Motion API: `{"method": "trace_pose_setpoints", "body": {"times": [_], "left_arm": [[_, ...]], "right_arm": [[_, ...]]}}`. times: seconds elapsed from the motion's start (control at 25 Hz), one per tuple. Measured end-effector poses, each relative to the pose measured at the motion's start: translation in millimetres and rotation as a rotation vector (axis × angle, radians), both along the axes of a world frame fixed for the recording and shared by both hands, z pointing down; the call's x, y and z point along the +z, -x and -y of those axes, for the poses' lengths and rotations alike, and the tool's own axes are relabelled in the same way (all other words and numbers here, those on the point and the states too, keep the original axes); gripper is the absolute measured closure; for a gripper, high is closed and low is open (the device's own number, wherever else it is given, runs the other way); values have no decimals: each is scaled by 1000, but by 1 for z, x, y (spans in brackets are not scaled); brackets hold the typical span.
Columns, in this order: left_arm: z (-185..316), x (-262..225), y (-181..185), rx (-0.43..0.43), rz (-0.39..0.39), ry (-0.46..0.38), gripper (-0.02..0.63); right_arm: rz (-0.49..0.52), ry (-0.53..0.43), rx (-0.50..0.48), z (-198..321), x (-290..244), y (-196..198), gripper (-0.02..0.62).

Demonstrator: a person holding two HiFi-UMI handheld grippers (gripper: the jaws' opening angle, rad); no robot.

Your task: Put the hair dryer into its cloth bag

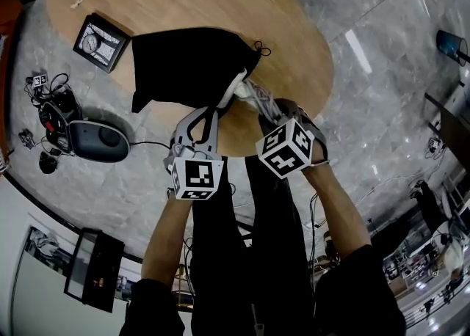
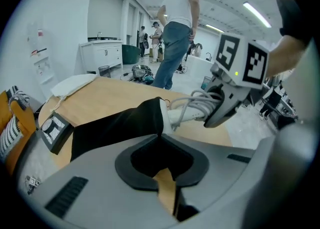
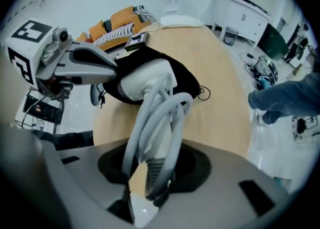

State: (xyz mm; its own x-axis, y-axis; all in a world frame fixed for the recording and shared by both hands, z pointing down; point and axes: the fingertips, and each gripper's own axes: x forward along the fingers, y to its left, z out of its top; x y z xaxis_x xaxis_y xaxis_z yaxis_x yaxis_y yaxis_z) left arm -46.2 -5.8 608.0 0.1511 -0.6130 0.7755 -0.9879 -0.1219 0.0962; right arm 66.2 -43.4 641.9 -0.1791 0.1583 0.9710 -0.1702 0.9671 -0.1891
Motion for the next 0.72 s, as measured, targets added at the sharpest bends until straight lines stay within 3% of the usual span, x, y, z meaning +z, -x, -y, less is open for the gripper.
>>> {"method": "trace_pose_setpoints", "body": {"times": [0.24, 0.52, 0.72], "left_arm": [[2, -20, -14, 96, 116, -98, 581], [12, -58, -8, 54, 141, -230, 581], [14, -82, 2, 61, 160, -283, 581]], "right_arm": [[34, 4, -30, 3, -18, 16, 440], [99, 73, -54, -12, -17, 48, 440], [75, 119, -117, -23, -15, 56, 440]]}}
